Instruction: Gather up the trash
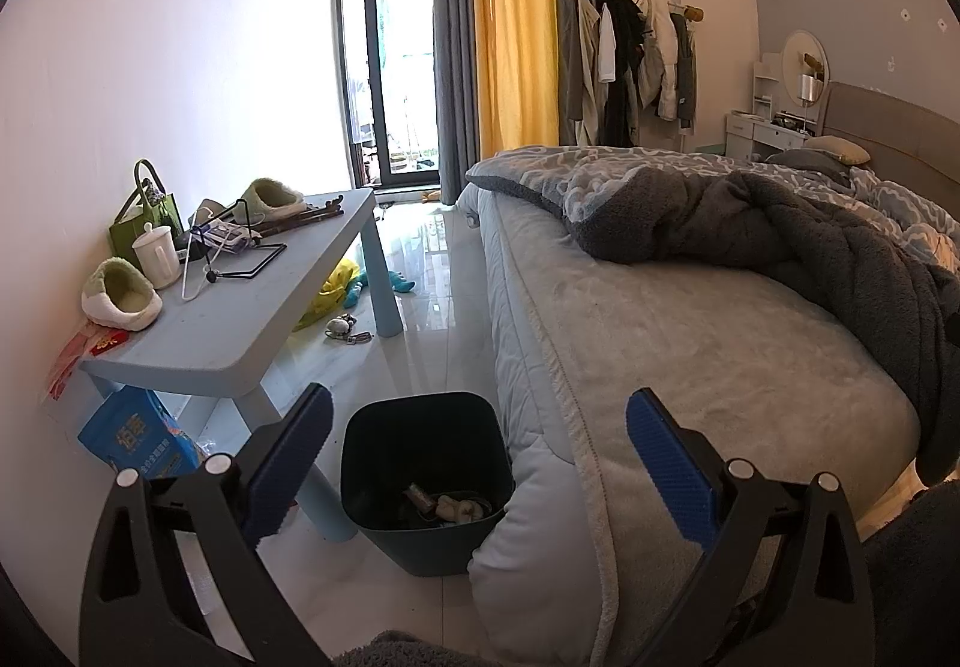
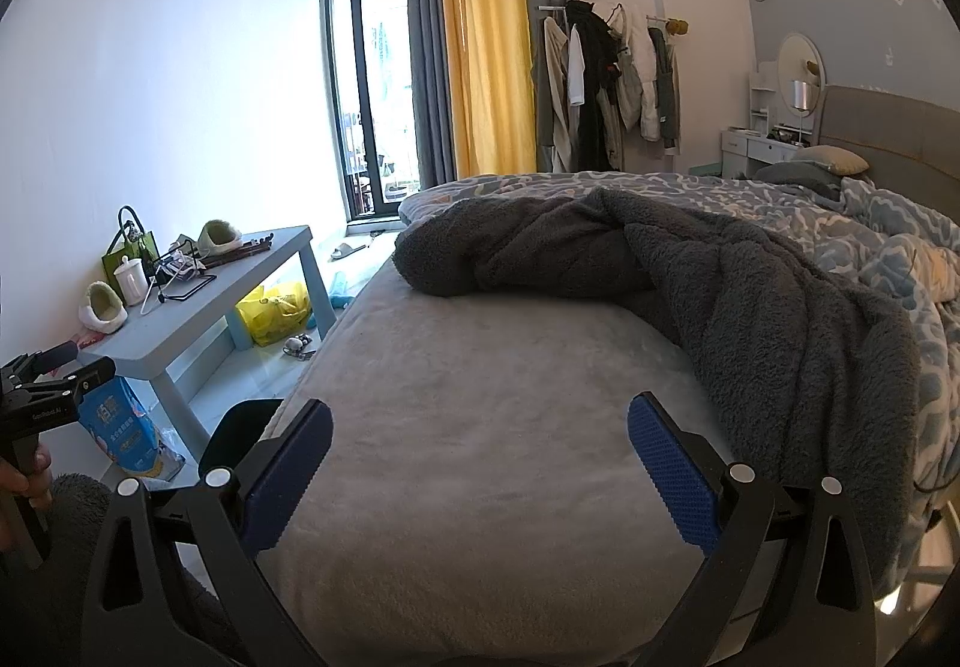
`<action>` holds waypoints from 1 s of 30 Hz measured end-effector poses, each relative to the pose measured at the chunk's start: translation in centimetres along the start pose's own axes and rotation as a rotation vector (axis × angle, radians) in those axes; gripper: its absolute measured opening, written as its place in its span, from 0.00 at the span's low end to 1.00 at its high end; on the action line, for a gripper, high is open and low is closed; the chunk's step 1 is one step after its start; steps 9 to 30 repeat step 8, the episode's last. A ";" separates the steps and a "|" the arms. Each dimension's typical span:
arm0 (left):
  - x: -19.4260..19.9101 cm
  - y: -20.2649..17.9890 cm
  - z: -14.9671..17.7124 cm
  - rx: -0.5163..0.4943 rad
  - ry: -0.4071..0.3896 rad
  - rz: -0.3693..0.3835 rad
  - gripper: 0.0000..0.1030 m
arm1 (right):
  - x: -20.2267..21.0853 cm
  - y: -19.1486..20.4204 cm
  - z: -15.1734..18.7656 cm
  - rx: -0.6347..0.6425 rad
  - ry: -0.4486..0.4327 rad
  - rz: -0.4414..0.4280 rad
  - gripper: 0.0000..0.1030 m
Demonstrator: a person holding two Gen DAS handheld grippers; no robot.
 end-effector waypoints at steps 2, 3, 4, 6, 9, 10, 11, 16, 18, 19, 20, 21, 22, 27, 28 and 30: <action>0.0 0.0 0.1 -0.003 0.001 0.000 0.97 | 0.0 0.0 0.0 0.001 0.000 0.000 0.97; 0.0 0.0 0.1 -0.006 0.002 -0.002 0.97 | 0.0 0.0 0.0 0.002 0.000 0.000 0.97; -0.1 0.0 0.1 -0.008 0.003 -0.003 0.97 | 0.0 0.0 0.0 0.002 0.000 0.000 0.97; -0.1 0.0 0.1 -0.017 0.004 -0.009 0.97 | 0.0 0.0 0.0 0.002 0.000 0.000 0.97; -0.2 -0.1 0.2 -0.024 0.002 -0.013 0.97 | 0.0 0.0 -0.1 0.001 0.000 -0.001 0.97; -0.2 -0.1 0.2 -0.024 0.002 -0.013 0.97 | 0.0 0.0 -0.1 0.001 0.000 -0.001 0.97; -0.2 -0.1 0.2 -0.024 0.002 -0.013 0.97 | 0.0 0.0 -0.1 0.001 0.000 -0.001 0.97; -0.2 -0.1 0.2 -0.024 0.002 -0.013 0.97 | 0.0 0.0 -0.1 0.001 0.000 -0.001 0.97; -0.2 -0.1 0.2 -0.024 0.002 -0.013 0.97 | 0.0 0.0 -0.1 0.001 0.000 -0.001 0.97; -0.2 -0.1 0.2 -0.024 0.002 -0.013 0.97 | 0.0 0.0 -0.1 0.001 0.000 -0.001 0.97; -0.2 -0.1 0.2 -0.024 0.002 -0.013 0.97 | 0.0 0.0 -0.1 0.001 0.000 -0.001 0.97; -0.2 -0.1 0.2 -0.024 0.002 -0.013 0.97 | 0.0 0.0 -0.1 0.001 0.000 -0.001 0.97; -0.2 -0.1 0.2 -0.024 0.002 -0.013 0.97 | 0.0 0.0 -0.1 0.001 0.000 -0.001 0.97; -0.2 -0.1 0.2 -0.024 0.002 -0.013 0.97 | 0.0 0.0 -0.1 0.001 0.000 -0.001 0.97; -0.2 -0.1 0.2 -0.024 0.002 -0.013 0.97 | 0.0 0.0 -0.1 0.001 0.000 -0.001 0.97; -0.2 -0.1 0.2 -0.024 0.002 -0.013 0.97 | 0.0 0.0 -0.1 0.001 0.000 -0.001 0.97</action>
Point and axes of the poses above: each gripper's, at about its wrist camera, not at the fingertips, and x roughly against the way its jaws point, y to its left, z to its underside, the point moved 9 cm from there along -x, roughly the way its jaws point, and after that the axes turned 2 degrees about -z, right-handed, at the moved point
